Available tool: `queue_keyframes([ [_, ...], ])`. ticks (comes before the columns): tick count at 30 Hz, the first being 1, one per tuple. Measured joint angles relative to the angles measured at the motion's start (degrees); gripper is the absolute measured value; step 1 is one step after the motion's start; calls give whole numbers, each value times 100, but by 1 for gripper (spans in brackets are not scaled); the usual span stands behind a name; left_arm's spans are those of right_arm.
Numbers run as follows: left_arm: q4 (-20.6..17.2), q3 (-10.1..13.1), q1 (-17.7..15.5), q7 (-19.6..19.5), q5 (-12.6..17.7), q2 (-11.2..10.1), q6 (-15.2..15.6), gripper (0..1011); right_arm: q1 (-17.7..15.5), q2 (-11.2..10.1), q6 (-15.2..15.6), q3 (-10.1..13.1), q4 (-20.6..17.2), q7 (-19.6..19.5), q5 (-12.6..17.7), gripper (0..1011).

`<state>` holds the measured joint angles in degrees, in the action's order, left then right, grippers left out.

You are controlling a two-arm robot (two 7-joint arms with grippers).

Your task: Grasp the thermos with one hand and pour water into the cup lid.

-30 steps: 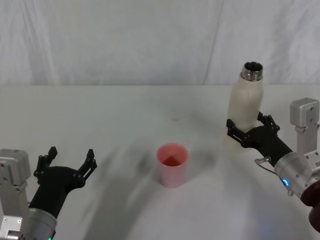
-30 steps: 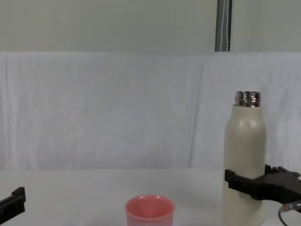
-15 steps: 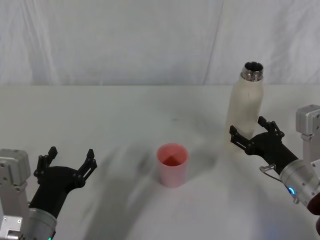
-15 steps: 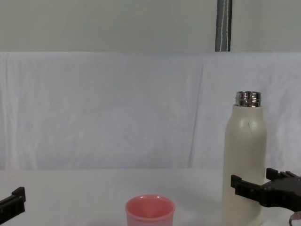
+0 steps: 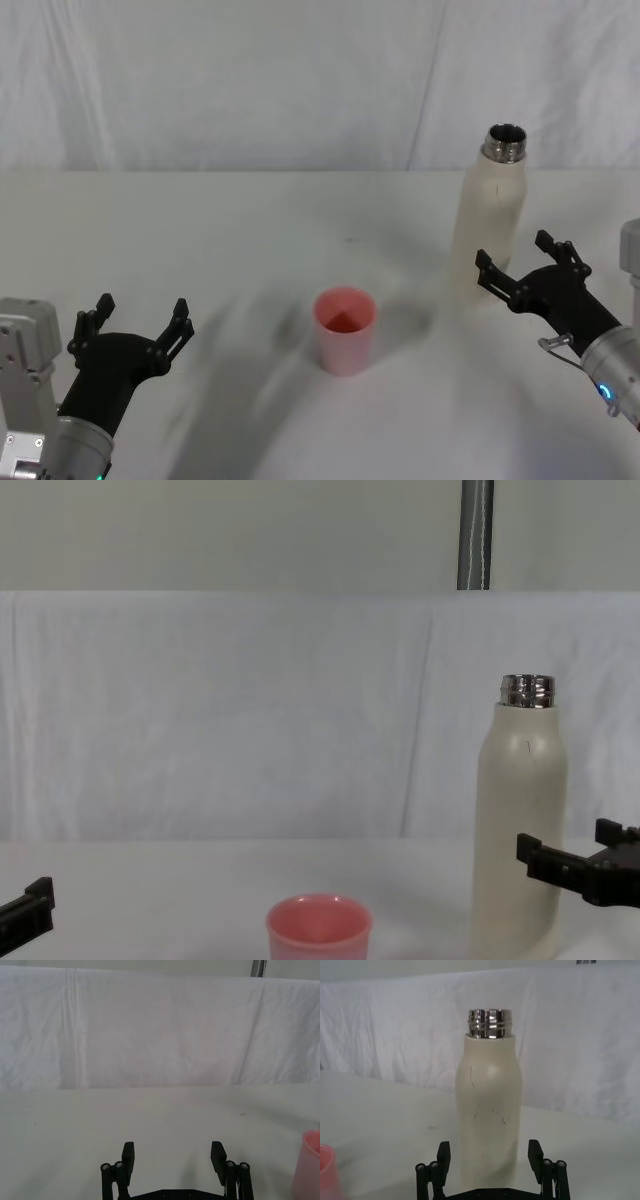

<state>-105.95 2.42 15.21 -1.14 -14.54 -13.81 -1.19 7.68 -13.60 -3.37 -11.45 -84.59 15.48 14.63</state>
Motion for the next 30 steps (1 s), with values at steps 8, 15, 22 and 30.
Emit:
queue_keyframes([
  [8,0,0,0,0,0,0,0,1001,-248,-28,-176,7,-293,-179,-208,1002],
  [15,0,0,0,0,0,0,0,1001,-427,-2,-476,30,-416,-320,-470,1002],
  [22,0,0,0,0,0,0,0,1001,-592,73,-881,98,-495,-316,-590,1001],
  [30,0,0,0,0,0,0,0,1001,-678,72,-989,115,-532,3,-405,1002],
])
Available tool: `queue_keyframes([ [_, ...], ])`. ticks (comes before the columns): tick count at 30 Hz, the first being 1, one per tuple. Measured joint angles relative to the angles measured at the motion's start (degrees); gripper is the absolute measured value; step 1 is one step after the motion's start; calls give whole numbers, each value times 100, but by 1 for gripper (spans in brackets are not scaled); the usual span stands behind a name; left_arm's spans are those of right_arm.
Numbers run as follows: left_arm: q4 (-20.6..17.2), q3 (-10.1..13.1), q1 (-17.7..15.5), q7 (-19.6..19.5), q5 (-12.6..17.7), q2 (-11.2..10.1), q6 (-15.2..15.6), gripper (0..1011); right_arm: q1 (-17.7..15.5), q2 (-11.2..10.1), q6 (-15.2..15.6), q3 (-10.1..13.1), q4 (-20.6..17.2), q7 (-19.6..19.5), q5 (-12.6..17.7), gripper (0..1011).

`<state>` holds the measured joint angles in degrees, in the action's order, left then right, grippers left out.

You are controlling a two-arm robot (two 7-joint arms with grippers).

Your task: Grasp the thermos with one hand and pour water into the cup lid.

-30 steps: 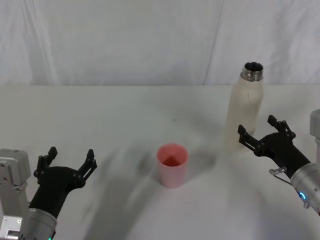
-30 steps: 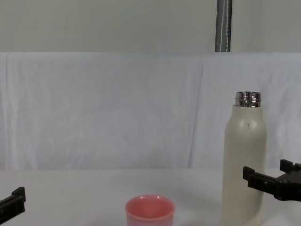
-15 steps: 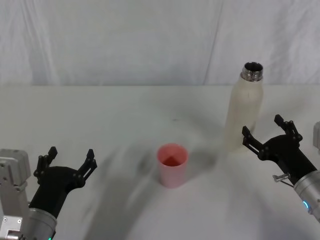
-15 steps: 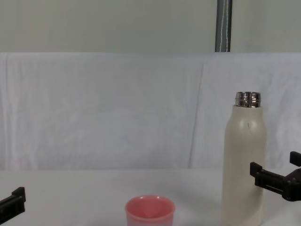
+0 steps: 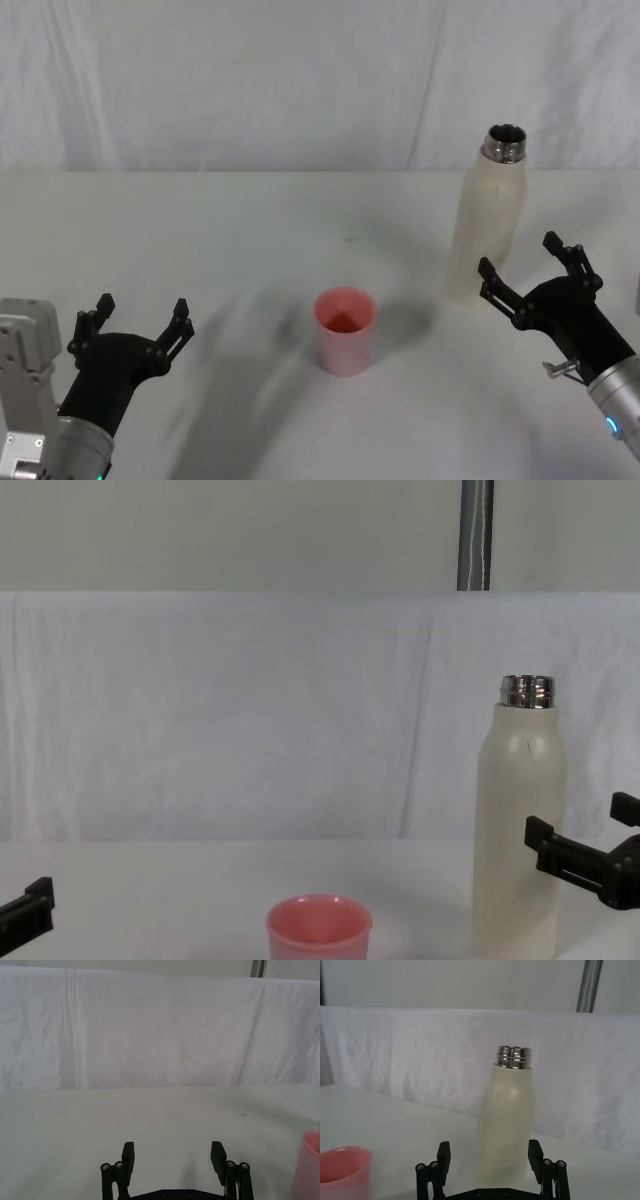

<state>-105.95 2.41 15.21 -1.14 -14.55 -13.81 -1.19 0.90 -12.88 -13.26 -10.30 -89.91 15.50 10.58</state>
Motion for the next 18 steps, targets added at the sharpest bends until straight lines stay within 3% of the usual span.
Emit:
queue_keyframes([
  [18,0,0,0,0,0,0,0,1001,-70,-186,268,-176,-63,295,189,1002],
])
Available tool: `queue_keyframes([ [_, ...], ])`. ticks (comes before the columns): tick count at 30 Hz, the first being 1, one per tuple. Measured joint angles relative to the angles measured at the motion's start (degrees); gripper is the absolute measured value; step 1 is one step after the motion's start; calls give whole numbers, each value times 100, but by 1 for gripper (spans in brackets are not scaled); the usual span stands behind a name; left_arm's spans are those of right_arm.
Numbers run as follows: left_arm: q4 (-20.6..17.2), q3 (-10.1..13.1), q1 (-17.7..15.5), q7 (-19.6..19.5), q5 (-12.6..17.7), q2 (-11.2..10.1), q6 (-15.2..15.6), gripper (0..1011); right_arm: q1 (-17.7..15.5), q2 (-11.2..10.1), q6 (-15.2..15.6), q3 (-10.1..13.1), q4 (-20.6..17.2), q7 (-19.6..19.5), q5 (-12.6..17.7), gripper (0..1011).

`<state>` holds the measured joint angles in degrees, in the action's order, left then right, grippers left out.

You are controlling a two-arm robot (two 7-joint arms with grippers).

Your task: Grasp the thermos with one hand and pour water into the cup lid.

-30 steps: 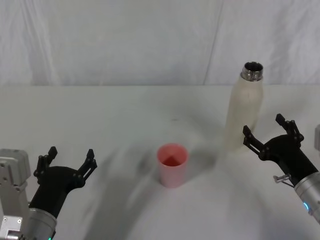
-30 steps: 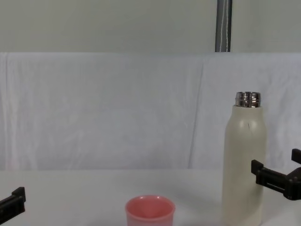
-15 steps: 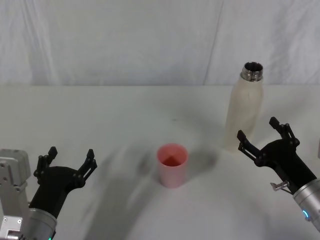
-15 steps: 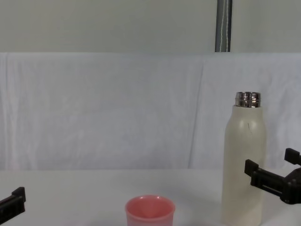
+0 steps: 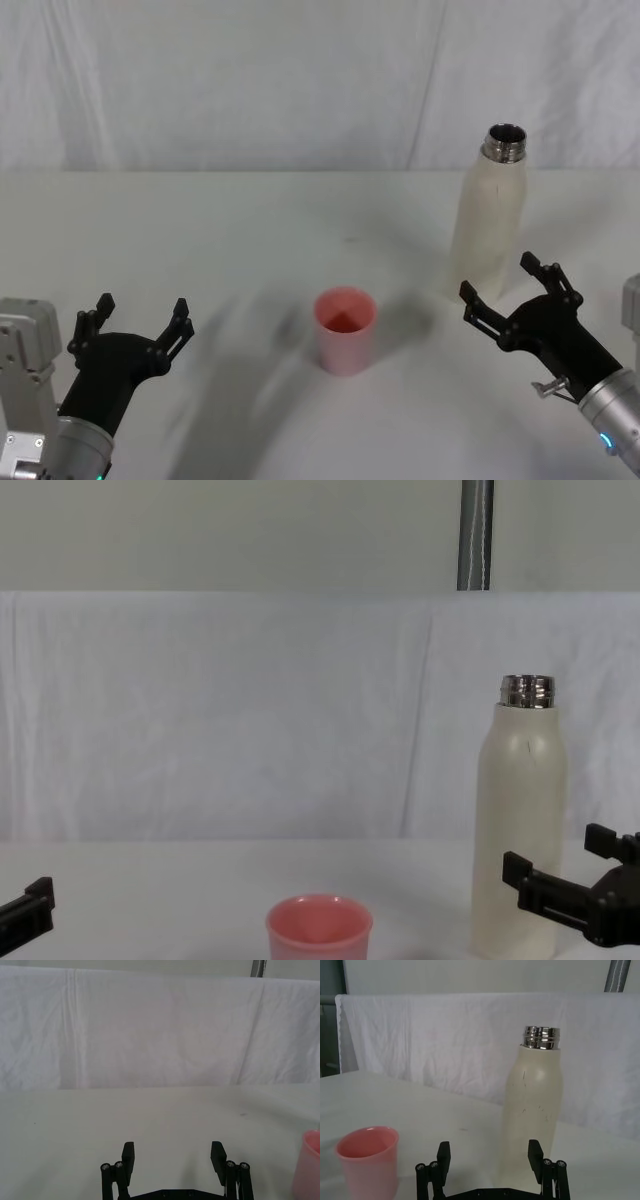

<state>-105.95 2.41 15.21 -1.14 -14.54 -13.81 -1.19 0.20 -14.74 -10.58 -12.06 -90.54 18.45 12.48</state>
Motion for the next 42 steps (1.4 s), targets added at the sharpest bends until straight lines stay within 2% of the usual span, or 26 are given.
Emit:
queue_keyframes([
  [17,0,0,0,0,0,0,0,1001,35,82,345,22,133,-408,-230,1002],
  [42,0,0,0,0,0,0,0,1001,145,205,402,129,200,-548,-427,1002],
])
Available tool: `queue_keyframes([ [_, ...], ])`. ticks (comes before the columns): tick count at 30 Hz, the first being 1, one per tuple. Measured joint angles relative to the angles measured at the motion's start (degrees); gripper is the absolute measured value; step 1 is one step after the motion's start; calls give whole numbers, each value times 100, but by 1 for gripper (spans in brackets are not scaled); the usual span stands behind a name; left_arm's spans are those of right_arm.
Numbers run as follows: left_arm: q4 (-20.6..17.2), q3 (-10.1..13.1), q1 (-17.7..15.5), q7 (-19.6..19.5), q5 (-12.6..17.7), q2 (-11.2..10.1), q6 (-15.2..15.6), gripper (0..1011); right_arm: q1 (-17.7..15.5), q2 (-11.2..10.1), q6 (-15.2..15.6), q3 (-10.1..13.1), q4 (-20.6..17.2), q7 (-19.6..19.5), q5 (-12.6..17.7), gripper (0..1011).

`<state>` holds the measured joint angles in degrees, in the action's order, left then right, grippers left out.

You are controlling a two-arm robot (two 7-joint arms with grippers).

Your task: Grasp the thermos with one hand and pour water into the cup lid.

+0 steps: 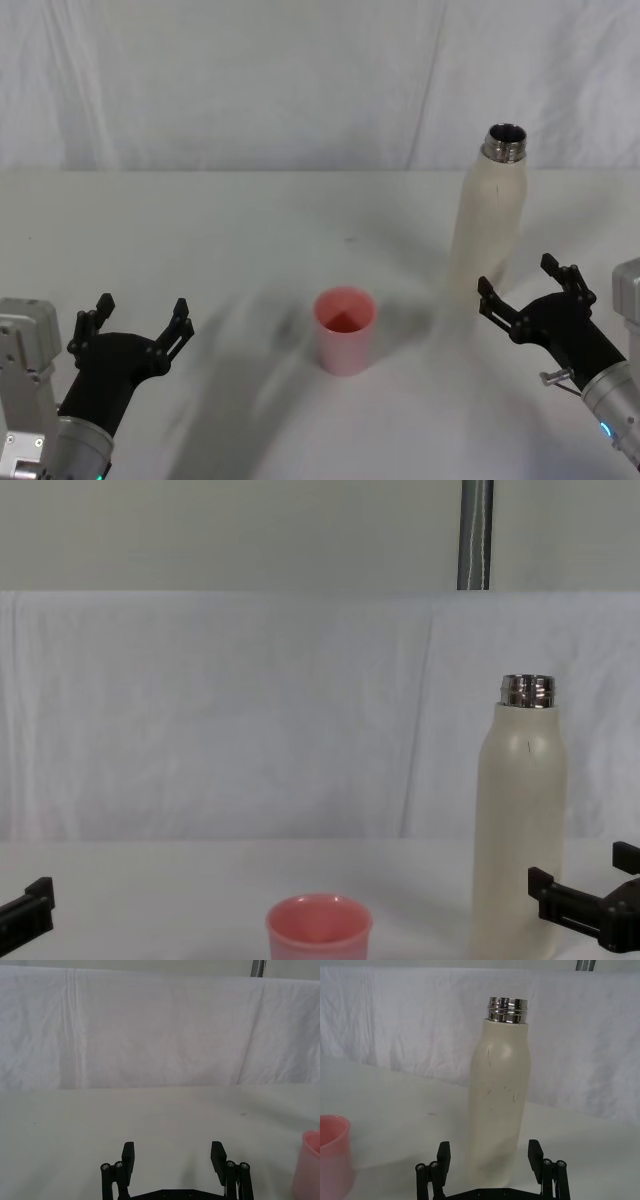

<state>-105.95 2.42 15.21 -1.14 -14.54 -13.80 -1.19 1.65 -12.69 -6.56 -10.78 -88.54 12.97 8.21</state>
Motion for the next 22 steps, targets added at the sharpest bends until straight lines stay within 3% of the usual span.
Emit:
queue_keyframes([
  [22,0,0,0,0,0,0,0,1001,-2,4,9,0,-8,-10,-30,1001],
])
